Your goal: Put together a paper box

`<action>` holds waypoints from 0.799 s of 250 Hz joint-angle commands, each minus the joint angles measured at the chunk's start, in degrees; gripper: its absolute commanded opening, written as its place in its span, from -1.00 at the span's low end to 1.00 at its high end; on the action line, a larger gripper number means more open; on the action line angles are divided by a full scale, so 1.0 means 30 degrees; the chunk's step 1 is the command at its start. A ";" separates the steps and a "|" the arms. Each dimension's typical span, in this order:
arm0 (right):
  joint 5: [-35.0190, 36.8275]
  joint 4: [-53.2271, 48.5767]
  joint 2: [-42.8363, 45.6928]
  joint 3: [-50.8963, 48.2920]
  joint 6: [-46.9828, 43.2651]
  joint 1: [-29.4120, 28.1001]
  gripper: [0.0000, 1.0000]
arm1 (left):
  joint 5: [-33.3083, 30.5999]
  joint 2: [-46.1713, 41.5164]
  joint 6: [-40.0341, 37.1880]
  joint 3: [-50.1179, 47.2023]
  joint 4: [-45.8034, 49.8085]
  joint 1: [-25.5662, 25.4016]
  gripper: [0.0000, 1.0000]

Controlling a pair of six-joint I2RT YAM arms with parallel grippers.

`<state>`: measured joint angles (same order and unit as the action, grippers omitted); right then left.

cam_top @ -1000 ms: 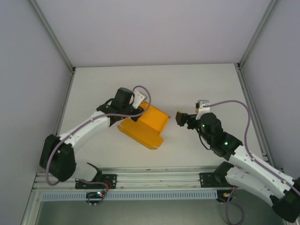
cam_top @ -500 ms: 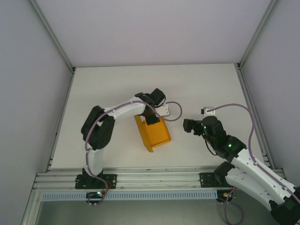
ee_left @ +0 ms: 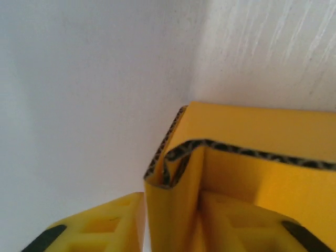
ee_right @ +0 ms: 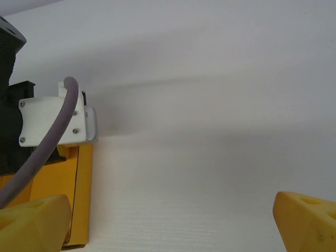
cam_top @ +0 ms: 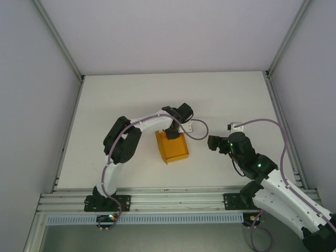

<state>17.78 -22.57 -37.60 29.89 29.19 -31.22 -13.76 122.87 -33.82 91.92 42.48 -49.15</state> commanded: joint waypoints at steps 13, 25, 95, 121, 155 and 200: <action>-0.0312 -0.0374 0.0261 -0.0123 0.0055 0.0183 0.99 | 0.0864 -0.0576 -0.0346 -0.0318 0.0590 -0.0006 0.08; -0.0472 -0.0347 0.0288 -0.0119 -0.0018 0.0220 0.98 | 0.1126 -0.1074 -0.0397 -0.0267 0.0544 -0.0011 0.18; -0.1708 0.0102 -0.0037 0.0026 -0.0920 0.0241 0.99 | 0.2665 -0.4191 -0.0696 -0.0392 0.0560 0.0016 0.93; -0.1474 -0.0003 -0.0836 0.0463 -0.1267 0.0259 0.99 | 0.3838 -0.5655 -0.0538 -0.1078 -0.0261 0.0194 0.99; -0.1745 0.0104 -0.2099 0.1185 -0.1650 0.0276 0.99 | 0.4208 -0.6708 0.0361 -0.1981 -0.1551 0.0485 1.00; -0.2311 0.0471 -0.2784 0.1364 -0.1705 0.0285 0.99 | 0.6082 -0.4548 -0.0185 0.0083 0.1511 0.1988 0.91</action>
<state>12.84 -22.41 -45.43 32.80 25.26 -30.63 -0.05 103.85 -34.11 88.44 40.40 -46.17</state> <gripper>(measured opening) 0.995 0.984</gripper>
